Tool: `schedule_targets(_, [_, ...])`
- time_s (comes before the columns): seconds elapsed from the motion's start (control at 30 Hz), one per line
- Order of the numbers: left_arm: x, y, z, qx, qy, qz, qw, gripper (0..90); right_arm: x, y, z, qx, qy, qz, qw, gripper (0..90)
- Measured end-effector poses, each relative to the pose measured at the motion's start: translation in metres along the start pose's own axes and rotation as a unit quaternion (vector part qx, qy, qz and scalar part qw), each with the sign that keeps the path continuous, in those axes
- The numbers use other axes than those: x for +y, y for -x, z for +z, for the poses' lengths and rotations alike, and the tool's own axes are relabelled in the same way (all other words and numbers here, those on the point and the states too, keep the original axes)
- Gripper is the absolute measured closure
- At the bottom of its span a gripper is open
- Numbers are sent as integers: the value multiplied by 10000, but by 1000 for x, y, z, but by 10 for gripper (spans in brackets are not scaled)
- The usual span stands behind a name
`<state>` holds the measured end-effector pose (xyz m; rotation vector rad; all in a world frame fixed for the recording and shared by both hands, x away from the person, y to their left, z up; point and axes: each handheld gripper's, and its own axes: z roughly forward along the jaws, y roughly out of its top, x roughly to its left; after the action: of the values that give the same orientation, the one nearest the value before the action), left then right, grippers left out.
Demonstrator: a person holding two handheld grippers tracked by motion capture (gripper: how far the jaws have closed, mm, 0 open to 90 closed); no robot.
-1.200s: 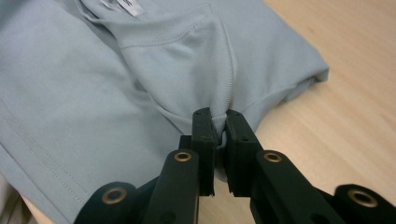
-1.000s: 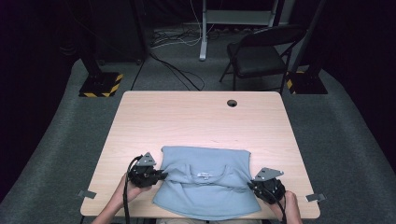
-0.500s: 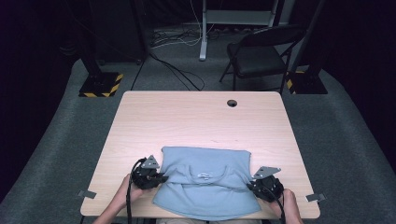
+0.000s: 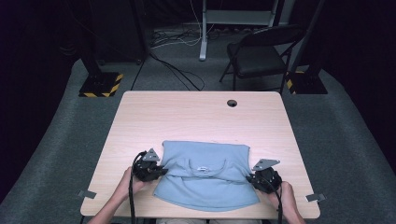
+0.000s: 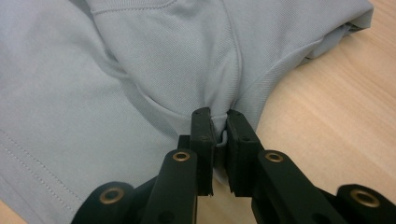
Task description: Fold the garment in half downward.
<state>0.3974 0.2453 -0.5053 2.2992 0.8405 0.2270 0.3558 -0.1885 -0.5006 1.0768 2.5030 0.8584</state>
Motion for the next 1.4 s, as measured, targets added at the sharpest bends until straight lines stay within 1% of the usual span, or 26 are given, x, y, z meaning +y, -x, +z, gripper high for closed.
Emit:
schedule_targets(0.17, [4,-8,3,-38,19,-22,10000,791,4,12,5,60,52,113,9999,831])
schedule_targets(0.2, [4,-9,4,-57,34,-61,10000,790,5,13,5,74,52,128,9999,830])
schedule_targets(0.27, [5,-10,4,-89,47,-89,9999,784,5,15,5,95,67,147,9998,829])
schedule_targets(0.43, [5,-11,4,-101,56,-52,9999,759,4,17,5,148,87,131,9998,807])
schedule_targets(0.47, [5,-11,3,-97,50,-28,9999,742,4,17,5,160,90,148,9997,791])
schedule_targets(0.53, [6,-12,2,-99,44,-60,9999,696,4,19,4,204,110,148,9996,753])
schedule_targets(0.63, [7,-14,-3,-129,29,-120,9998,593,3,22,1,270,121,158,9994,692])
schedule_targets(0.7, [9,-15,-8,-177,53,-152,9997,547,3,24,-4,273,112,170,9994,654])
schedule_targets(0.73, [10,-16,-11,-215,75,-150,9996,522,4,26,-6,315,118,147,9993,636])
schedule_targets(0.83, [16,-16,-19,-250,138,-91,9996,486,6,28,-12,343,128,147,9992,595])
schedule_targets(0.9, [22,-15,-22,-254,178,-39,9995,463,11,28,-16,350,181,118,9992,572])
schedule_targets(0.93, [25,-15,-23,-278,186,-5,9994,447,14,28,-18,348,199,67,9992,564])
schedule_targets(1.03, [39,-13,-21,-298,102,200,9993,438,27,26,-20,363,226,-72,9991,546])
schedule_targets(1.13, [53,-11,-9,-369,-147,399,9984,427,44,22,-14,487,153,-268,9983,536])
schedule_targets(1.23, [65,-9,7,-495,-478,516,9963,408,60,20,2,686,-7,-411,9968,525])
schedule_targets(1.3, [70,-9,18,-566,-701,573,9943,404,69,18,14,798,-133,-498,9955,518])
schedule_targets(1.37, [72,-9,26,-643,-836,573,9928,405,76,18,24,867,-250,-584,9942,509])
schedule_targets(1.4, [73,-9,30,-710,-903,555,9918,406,79,18,28,910,-319,-586,9936,501])
